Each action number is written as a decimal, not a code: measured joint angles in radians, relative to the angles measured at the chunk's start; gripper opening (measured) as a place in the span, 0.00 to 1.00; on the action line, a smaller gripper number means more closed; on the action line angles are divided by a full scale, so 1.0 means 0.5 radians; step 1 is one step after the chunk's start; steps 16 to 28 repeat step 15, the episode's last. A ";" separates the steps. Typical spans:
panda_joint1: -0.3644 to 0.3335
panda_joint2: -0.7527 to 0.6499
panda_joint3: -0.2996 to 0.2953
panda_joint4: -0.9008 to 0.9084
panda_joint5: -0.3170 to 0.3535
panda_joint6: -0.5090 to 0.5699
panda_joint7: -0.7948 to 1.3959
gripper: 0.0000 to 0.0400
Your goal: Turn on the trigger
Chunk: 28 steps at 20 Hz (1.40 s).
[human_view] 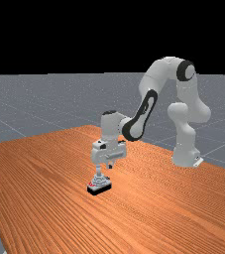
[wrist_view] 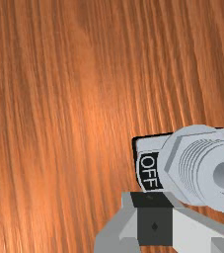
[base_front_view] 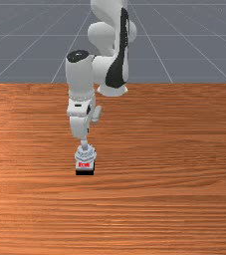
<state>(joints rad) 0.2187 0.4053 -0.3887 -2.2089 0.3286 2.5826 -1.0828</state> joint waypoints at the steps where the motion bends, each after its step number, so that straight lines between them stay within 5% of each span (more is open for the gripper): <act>1: -0.013 -0.005 0.011 -0.011 0.008 0.024 -0.042 0.00; 28: -0.100 0.209 0.058 0.362 0.004 -0.162 -0.136 0.00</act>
